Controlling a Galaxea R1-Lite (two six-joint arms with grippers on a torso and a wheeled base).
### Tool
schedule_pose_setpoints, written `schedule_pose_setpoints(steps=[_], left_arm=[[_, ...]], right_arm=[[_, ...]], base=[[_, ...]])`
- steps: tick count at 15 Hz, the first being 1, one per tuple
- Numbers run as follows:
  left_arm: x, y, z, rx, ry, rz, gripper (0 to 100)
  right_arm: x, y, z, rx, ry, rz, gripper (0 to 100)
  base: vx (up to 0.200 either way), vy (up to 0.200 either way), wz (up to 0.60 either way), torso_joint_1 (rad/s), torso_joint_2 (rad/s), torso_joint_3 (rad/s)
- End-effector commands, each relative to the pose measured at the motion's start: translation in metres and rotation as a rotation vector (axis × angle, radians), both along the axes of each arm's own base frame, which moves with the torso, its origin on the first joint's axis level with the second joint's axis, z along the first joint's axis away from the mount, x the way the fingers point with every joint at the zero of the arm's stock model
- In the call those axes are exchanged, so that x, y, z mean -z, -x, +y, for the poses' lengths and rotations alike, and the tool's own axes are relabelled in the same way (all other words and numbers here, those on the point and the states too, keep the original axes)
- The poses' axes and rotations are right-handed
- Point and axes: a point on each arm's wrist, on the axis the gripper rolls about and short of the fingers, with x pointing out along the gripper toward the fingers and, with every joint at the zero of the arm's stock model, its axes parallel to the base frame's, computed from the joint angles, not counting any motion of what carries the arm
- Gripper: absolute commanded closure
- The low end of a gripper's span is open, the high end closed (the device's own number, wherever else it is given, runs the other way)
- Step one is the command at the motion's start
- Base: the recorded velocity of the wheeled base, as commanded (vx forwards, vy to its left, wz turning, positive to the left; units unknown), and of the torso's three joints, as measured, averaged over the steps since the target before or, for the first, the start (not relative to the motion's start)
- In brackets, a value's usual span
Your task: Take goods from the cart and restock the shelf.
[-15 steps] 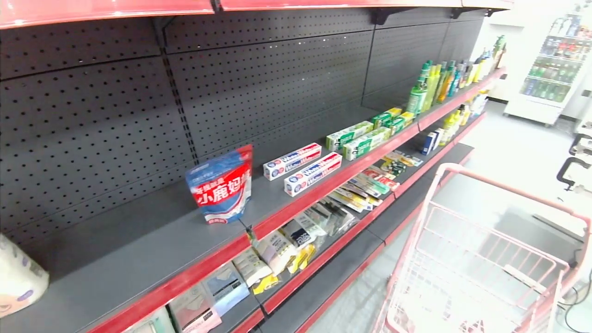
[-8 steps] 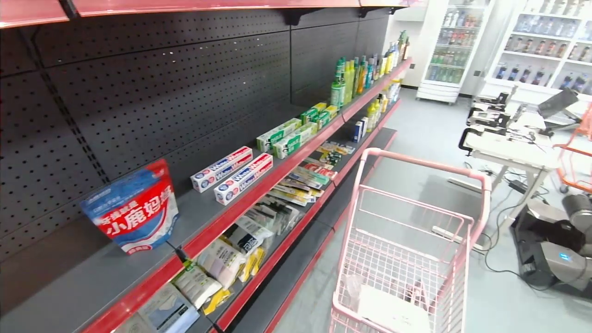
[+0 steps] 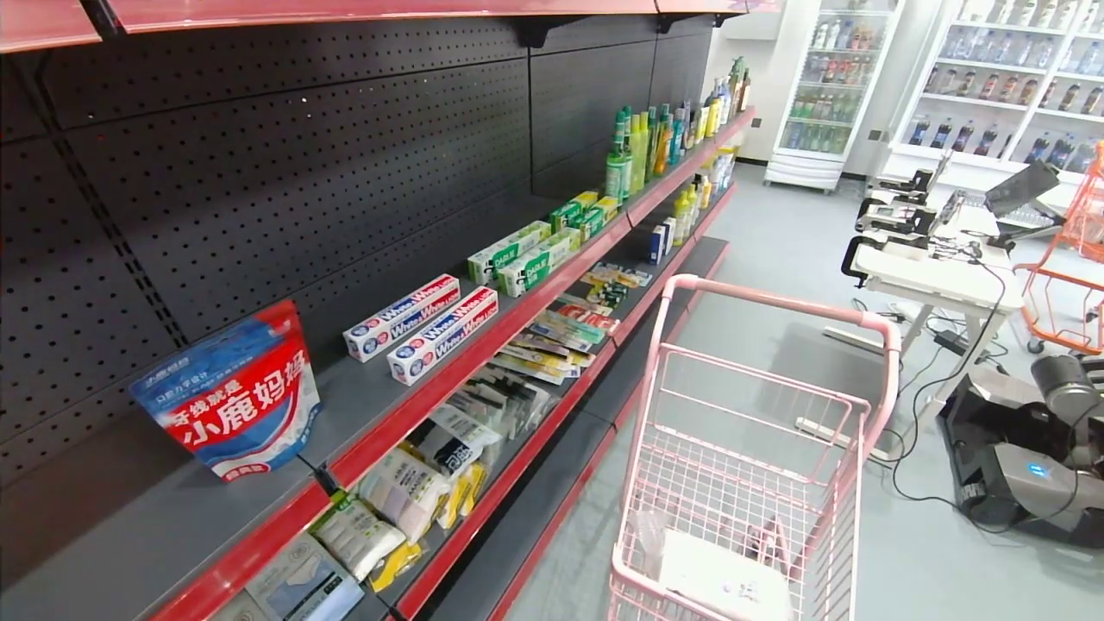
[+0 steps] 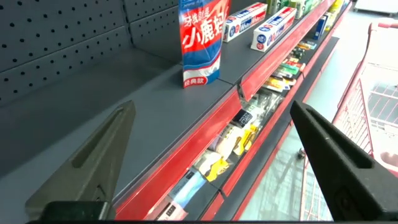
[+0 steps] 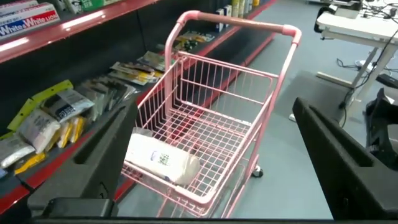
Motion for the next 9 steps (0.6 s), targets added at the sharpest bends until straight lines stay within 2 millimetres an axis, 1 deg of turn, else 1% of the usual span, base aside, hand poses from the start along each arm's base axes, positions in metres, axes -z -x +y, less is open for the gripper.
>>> schedule_pose_setpoints(steps=[1,2,3,4,5,6,7,8,9], left_arm=[[0.0,0.0,0.0,0.0,0.0,0.001,0],[0.0,0.0,0.0,0.0,0.0,0.001,0],[0.0,0.0,0.0,0.0,0.001,0.001,0],[0.0,0.0,0.0,0.0,0.001,0.001,0],[0.0,0.0,0.0,-0.002,0.001,-0.001,0],[0.0,0.0,0.0,0.0,0.001,-0.001,0],[0.0,0.0,0.0,0.0,0.001,-0.001,0],[0.0,0.0,0.0,0.0,0.001,0.001,0],[0.0,0.0,0.0,0.0,0.001,-0.001,0]], right_arm=[[-0.004,0.0,0.0,0.008,0.006,-0.001,0],[-0.089,-0.018,0.0,0.024,-0.029,0.031,0],[-0.133,-0.037,-0.001,0.047,-0.107,0.02,0],[-0.201,-0.073,-0.001,0.037,-0.177,-0.006,0],[-0.205,-0.104,-0.006,0.135,-0.111,0.087,0],[-0.186,-0.116,-0.009,0.152,-0.024,0.192,0],[-0.167,-0.125,-0.003,0.011,-0.003,0.278,0],[-0.15,-0.14,-0.001,-0.109,-0.013,0.383,0],[-0.13,-0.156,0.002,-0.155,0.041,0.498,0]], base=[[0.0,0.0,0.0,0.0,0.0,0.0],[0.0,0.0,0.0,0.0,0.0,0.0],[0.0,0.0,0.0,0.0,0.0,0.0],[0.0,0.0,0.0,0.0,0.0,0.0],[0.0,0.0,0.0,0.0,0.0,0.0],[0.0,0.0,0.0,0.0,0.0,0.0],[0.0,0.0,0.0,0.0,0.0,0.0],[0.0,0.0,0.0,0.0,0.0,0.0],[0.0,0.0,0.0,0.0,0.0,0.0]])
